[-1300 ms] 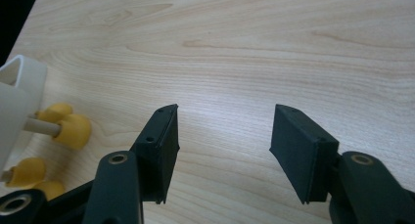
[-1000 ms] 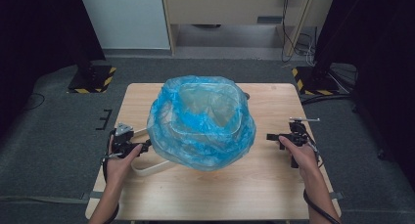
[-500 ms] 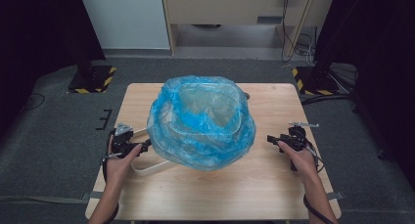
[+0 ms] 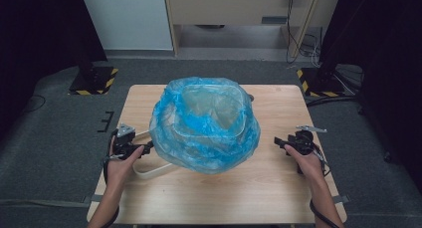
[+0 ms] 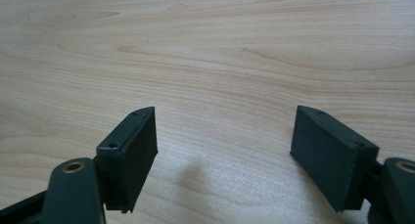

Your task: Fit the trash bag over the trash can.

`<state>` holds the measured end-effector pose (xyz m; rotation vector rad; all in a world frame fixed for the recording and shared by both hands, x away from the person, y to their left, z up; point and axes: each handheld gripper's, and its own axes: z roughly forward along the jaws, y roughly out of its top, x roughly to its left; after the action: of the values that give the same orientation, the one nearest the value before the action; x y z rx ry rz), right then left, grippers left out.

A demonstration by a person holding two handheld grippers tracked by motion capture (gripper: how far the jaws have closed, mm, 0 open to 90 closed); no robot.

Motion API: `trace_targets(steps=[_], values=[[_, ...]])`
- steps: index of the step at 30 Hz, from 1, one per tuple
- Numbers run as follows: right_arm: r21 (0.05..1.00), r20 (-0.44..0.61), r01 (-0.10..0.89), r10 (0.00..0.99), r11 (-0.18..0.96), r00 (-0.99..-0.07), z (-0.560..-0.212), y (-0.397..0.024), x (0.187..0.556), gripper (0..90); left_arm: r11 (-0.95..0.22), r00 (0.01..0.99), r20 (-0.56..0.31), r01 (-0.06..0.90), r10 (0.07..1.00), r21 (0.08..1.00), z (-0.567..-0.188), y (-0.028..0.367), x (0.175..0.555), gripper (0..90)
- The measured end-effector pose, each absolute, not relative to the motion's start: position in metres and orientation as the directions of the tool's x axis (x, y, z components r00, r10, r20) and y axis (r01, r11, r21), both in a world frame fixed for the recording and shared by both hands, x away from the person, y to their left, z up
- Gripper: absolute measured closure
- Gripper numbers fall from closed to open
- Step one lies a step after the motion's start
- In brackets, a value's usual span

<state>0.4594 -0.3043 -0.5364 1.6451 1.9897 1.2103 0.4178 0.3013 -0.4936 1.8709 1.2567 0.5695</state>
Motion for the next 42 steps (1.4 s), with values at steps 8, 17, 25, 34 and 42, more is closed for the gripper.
trace_targets(steps=[8, 17, 25, 34, 42], values=[[0.757, 0.275, 0.654, 0.911, -0.007, -0.308, -0.538, -0.309, 0.459, 20.0, -0.253, 0.424, -0.008, 0.554, 0.905, 0.793, -0.482, 0.315, 0.428, 7.8], [0.751, 0.224, 0.657, 0.912, 0.063, -0.344, -0.537, -0.302, 0.460, 10.4, -0.299, 0.437, 0.029, 0.562, 0.899, 0.772, -0.480, 0.324, 0.440, 7.6], [0.749, 0.179, 0.655, 0.919, 0.105, -0.352, -0.537, -0.298, 0.460, 11.0, -0.341, 0.459, 0.055, 0.569, 0.887, 0.749, -0.484, 0.325, 0.451, 6.9], [0.748, 0.148, 0.650, 0.920, 0.135, -0.362, -0.537, -0.296, 0.459, 11.0, -0.343, 0.450, 0.062, 0.577, 0.891, 0.741, -0.486, 0.331, 0.457, 6.7], [0.743, 0.103, 0.646, 0.924, 0.175, -0.368, -0.537, -0.292, 0.458, 11.0, -0.343, 0.443, 0.065, 0.584, 0.894, 0.736, -0.489, 0.338, 0.458, 6.7]])
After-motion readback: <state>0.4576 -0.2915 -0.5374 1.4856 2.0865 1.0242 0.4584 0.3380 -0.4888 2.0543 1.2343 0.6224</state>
